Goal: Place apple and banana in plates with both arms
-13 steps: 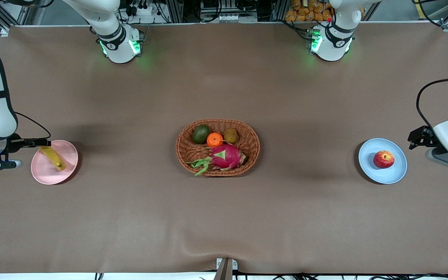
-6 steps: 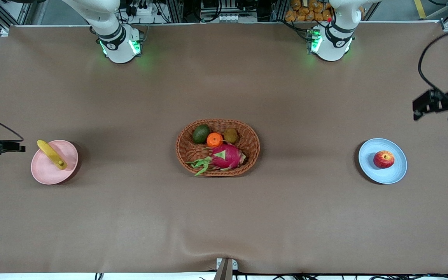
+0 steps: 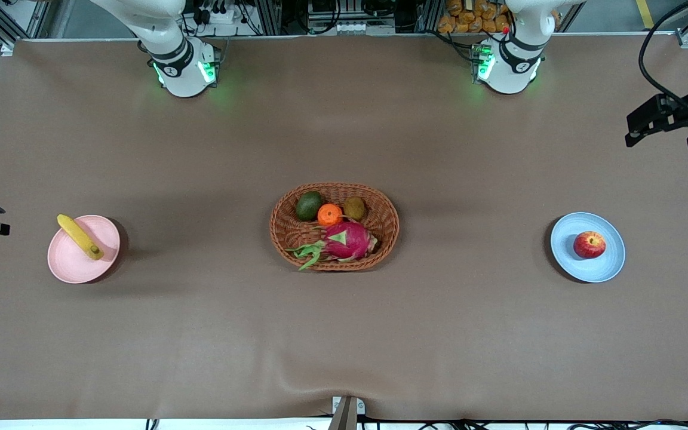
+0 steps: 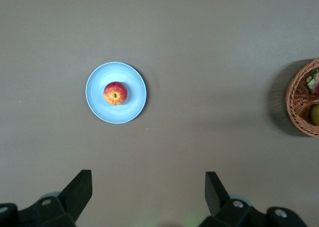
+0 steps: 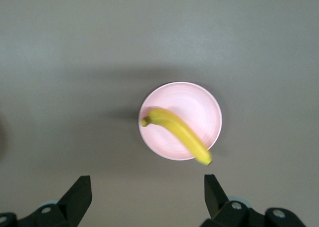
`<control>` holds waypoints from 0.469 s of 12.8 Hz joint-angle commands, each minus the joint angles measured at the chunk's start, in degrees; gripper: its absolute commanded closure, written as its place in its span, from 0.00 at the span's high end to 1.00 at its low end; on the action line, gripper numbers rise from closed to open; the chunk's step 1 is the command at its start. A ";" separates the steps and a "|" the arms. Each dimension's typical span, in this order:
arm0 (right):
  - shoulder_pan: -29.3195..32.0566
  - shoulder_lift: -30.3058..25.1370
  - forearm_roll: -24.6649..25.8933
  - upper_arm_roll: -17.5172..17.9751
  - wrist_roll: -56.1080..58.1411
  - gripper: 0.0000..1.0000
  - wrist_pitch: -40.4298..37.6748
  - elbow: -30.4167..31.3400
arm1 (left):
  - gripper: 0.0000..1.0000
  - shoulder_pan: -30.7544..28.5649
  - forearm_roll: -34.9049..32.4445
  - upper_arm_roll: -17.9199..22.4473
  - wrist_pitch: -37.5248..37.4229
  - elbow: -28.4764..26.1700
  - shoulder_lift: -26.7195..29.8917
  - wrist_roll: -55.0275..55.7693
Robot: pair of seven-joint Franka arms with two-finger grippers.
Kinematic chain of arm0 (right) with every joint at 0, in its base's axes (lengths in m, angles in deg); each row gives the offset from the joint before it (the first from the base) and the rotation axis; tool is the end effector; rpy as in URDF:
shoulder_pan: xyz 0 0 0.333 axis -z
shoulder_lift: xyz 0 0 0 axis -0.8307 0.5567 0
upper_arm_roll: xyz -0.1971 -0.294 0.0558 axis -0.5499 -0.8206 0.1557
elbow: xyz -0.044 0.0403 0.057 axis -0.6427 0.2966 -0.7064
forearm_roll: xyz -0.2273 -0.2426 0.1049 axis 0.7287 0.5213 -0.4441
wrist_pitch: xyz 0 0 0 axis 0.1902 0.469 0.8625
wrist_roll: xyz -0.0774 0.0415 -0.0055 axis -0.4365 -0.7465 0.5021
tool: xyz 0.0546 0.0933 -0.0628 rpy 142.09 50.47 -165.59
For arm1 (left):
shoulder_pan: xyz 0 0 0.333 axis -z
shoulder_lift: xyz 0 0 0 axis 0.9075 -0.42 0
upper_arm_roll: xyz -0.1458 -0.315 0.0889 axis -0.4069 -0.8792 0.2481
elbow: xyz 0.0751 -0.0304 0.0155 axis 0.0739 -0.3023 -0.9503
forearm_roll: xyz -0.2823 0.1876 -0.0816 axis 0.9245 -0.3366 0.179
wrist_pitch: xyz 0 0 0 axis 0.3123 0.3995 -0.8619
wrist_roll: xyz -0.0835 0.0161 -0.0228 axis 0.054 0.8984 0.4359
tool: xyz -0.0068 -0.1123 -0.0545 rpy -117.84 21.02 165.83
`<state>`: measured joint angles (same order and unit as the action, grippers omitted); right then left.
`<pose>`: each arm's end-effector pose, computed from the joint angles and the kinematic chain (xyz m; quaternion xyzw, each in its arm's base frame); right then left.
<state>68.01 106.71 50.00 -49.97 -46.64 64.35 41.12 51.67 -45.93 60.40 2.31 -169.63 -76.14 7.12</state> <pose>0.6239 -0.1595 0.5510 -0.9975 0.0304 0.0554 0.0301 0.4968 -0.0367 0.6938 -0.9992 0.0373 -0.0017 0.0168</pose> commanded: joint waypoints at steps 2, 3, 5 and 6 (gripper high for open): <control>-3.92 -7.45 -0.37 -0.17 -17.57 1.00 -9.11 0.15 | 1.00 9.15 1.31 8.88 -0.52 -4.79 4.89 3.42; -4.01 -9.91 -0.55 0.01 -17.67 1.00 -10.36 0.76 | 1.00 11.63 1.31 11.53 -0.44 -5.76 5.68 3.94; -4.10 -15.44 0.15 3.07 -17.85 1.00 -11.60 3.55 | 1.00 16.11 1.31 15.23 -0.52 -7.17 6.47 6.22; -4.10 -18.17 2.33 5.09 -19.15 1.00 -11.00 6.53 | 1.00 17.79 1.31 16.38 -0.35 -8.57 7.43 7.19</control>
<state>63.70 94.67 50.34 -48.15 -63.30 52.46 41.14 66.18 -45.62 74.05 1.79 -174.56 -71.65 12.05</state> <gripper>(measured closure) 0.000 0.000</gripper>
